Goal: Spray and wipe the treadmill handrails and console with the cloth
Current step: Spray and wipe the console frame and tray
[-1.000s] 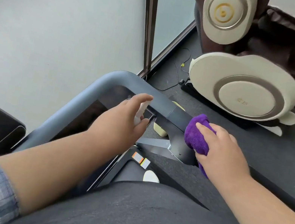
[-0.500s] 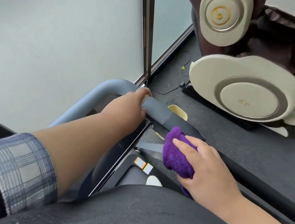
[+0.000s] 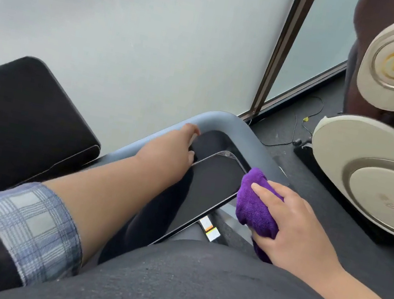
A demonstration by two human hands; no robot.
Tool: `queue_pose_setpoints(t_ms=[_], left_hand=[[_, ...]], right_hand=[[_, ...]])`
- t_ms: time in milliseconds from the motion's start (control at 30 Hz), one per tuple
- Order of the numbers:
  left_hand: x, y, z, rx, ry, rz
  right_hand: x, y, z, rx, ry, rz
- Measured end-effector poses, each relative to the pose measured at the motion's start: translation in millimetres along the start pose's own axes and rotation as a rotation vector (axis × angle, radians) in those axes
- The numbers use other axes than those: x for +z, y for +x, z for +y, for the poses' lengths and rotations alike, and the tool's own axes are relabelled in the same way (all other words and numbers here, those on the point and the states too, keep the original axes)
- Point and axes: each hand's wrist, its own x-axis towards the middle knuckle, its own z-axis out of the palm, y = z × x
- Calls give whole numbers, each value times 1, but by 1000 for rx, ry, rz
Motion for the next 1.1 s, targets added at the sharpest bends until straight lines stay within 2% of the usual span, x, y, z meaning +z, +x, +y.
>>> queue_pose_setpoints(t_ms=[133, 233, 367, 467, 633, 767, 933, 1100], left_hand=[[1, -14, 6, 30, -111, 34], [0, -32, 8, 48, -190, 37], [7, -63, 1, 79, -262, -2], [13, -84, -8, 76, -327, -28], [18, -106, -30, 52, -425, 55], [19, -124, -49, 18, -542, 161], [24, -146, -67, 18, -635, 243], [24, -155, -71, 46, -653, 282]], right_hand=[[-6, 10, 7, 20, 27, 45], [-17, 21, 18, 135, 2, 90], [-17, 23, 28, 272, -234, -70], [-8, 28, 26, 237, -373, -86], [7, 77, 15, 103, -492, -60], [20, 131, -2, -55, -566, -105], [43, 183, -44, -361, -605, -253], [86, 164, -100, -697, -495, -381]])
